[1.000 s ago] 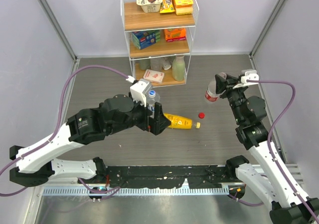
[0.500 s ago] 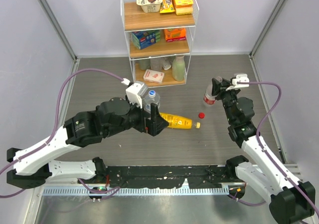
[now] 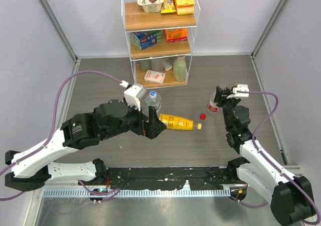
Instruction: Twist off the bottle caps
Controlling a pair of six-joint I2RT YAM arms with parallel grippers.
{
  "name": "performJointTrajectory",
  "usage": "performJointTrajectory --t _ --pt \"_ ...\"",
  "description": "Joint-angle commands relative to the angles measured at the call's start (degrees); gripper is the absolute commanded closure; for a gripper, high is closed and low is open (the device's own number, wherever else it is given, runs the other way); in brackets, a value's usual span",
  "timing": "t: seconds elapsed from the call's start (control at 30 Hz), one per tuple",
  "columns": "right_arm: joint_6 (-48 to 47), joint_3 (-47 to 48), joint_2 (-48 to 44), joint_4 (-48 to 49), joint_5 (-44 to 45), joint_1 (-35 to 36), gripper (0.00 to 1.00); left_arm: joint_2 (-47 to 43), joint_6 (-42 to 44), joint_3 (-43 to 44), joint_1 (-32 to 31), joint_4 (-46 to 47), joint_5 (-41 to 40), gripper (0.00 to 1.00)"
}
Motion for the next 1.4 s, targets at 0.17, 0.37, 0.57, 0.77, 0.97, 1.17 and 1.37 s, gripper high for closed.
performJointTrajectory --t 0.17,0.37,0.57,0.77,0.97,1.17,1.37 --pt "1.0 -4.2 -3.8 2.6 5.3 0.2 0.86 0.6 -2.0 -1.5 0.2 1.3 2.1 0.0" --pt "1.3 -5.2 -8.4 -3.3 5.9 0.2 0.62 1.4 -1.6 -0.8 0.1 1.5 1.7 0.0" --pt "3.9 -2.6 -10.0 -9.9 5.3 0.2 0.46 3.5 -0.3 -0.1 0.1 0.0 0.9 0.0" --pt "3.9 -0.1 -10.2 -12.5 4.7 0.2 0.25 6.2 0.4 1.2 0.2 -0.3 1.8 0.0" --pt "4.9 6.3 -10.0 -18.4 7.0 0.2 0.22 8.3 2.3 2.2 0.2 -0.1 1.3 0.0" --pt "8.1 17.1 -9.6 -32.0 9.8 0.2 0.22 11.1 3.6 3.3 0.1 -0.7 0.8 0.01" --pt "18.7 35.3 -5.5 -57.4 15.9 0.3 0.21 14.7 3.7 5.2 0.2 -1.2 2.2 0.0"
